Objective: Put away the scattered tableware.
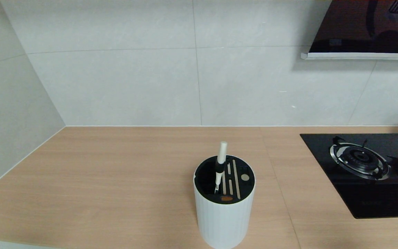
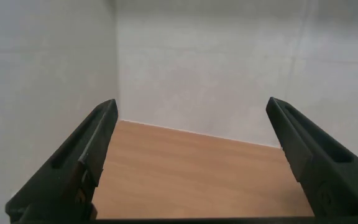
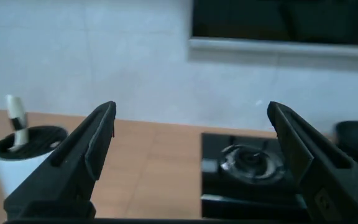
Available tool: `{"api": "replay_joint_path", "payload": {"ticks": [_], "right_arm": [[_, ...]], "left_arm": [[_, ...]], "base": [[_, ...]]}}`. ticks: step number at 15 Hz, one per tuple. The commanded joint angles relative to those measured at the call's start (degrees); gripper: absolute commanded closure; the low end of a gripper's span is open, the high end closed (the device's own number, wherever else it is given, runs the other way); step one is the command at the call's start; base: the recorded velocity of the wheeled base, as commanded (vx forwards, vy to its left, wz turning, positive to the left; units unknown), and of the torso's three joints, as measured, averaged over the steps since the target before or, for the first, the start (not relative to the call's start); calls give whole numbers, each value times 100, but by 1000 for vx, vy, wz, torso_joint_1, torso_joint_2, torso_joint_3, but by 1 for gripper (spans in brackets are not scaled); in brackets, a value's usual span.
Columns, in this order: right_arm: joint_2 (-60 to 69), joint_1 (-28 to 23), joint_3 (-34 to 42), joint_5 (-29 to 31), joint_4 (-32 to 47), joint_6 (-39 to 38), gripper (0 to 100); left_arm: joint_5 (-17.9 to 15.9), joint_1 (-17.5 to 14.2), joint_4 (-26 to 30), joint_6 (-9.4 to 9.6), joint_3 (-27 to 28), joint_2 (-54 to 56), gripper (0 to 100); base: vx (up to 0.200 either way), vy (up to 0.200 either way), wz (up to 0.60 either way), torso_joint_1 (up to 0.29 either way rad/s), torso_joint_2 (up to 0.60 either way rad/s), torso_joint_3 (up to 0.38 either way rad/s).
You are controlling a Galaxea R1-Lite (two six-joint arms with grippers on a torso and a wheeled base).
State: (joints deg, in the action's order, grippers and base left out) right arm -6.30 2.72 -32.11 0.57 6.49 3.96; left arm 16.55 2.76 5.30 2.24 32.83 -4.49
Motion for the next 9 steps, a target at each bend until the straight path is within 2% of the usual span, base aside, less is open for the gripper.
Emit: {"api": "replay_joint_path", "payload": {"ticks": [1,3,4,7,8,9], "right_arm": [[569,-228,407,-57,19,8,0],[630,-245,1049,-110,-33,-18,0],[630,-245,1708,-154,-33,-124,0],[630,-245,2578,-356,-517,-168,0],[630,-245,2745,-400,-701,-168,0],[630,-245,3079,-506,-956,-159,0]], "left_arm": [[-232,-258,340,22,-286,449,0],[-179,-258,349,-49,-760,449,0],[-135,-258,173,-75,-1481,449,0],[-223,-258,-1189,-31,-3116,449,0],[-284,-258,-1286,-13,-3283,449,0],[-478,-258,-1014,-119,-3283,449,0]], "base": [[0,0,0,0,0,0],[0,0,0,0,0,0],[0,0,0,0,0,0],[0,0,0,0,0,0],[0,0,0,0,0,0],[0,0,0,0,0,0]]}}
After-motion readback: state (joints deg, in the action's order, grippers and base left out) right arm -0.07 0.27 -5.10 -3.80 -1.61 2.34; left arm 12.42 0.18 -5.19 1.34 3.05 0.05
